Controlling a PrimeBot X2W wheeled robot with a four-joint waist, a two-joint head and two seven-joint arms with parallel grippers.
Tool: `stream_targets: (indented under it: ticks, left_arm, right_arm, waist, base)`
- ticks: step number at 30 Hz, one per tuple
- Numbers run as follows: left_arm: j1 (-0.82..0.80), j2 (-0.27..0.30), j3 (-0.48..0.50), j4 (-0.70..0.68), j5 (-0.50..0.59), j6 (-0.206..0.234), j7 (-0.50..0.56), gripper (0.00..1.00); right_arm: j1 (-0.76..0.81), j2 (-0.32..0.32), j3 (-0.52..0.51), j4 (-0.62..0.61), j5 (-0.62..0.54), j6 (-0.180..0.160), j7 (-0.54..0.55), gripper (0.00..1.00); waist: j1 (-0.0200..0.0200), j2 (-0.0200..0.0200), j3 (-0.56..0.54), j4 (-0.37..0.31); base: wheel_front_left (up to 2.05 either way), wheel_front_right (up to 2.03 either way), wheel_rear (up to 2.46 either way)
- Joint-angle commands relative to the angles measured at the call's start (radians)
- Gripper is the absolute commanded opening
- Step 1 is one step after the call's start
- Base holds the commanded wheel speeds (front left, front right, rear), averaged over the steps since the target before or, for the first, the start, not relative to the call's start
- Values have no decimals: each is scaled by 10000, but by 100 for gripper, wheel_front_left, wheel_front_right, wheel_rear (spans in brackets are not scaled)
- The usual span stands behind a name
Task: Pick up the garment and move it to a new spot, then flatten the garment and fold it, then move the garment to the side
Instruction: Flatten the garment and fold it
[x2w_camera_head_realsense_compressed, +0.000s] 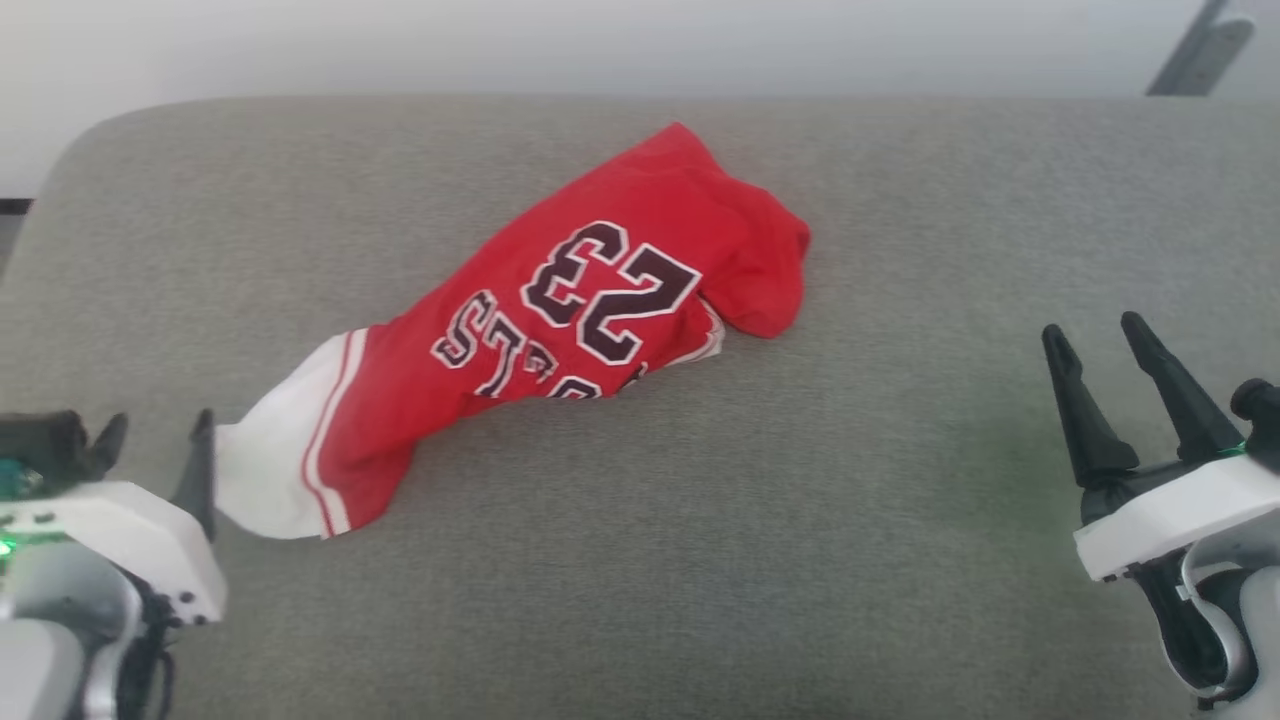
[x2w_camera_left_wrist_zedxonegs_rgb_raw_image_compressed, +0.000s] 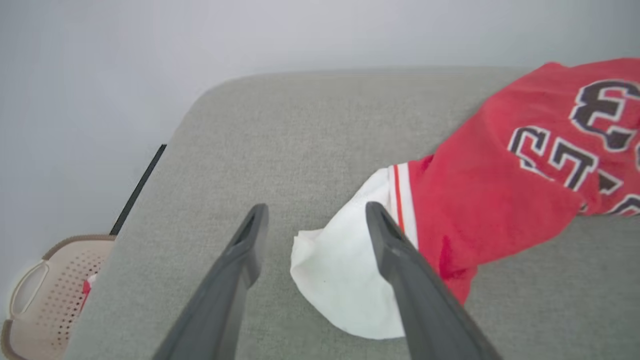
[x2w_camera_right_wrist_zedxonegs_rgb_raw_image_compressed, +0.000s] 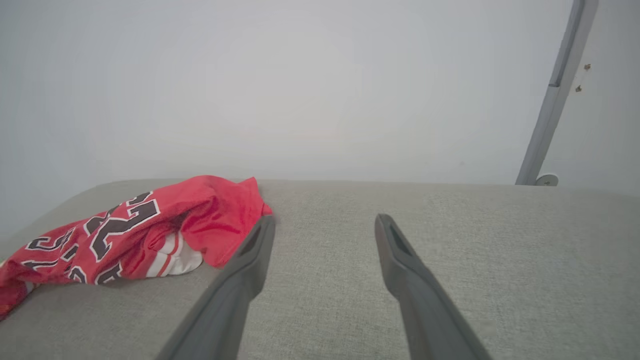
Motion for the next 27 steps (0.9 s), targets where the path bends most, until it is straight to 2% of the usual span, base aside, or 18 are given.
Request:
stream_targets:
  ticks: [1, 14, 27]
  left_arm:
    - [195, -206, -49, -91, 96, -62, -370, 100]
    - [612, -1806, -750, 188, 644, -436, -3363, 100]
    - [267, -3047, -1492, 952, 835, -862, -4307, 100]
  right_arm:
    - [31, -52, 69, -72, 69, 0, 76, 100]
    - [-591, -814, 1546, 95, 606, 0, 1186, 100]
    - [-2381, -1661, 3688, 1220, 1448, 0, 3475, 100]
  waist:
    - [0, -1, -112, 288]
    - [0, -1, -212, 1813]
    - [0, -1, 189, 3405]
  base:
    - [0, 0, 0]
    - [0, 0, 0]
    - [0, 0, 0]
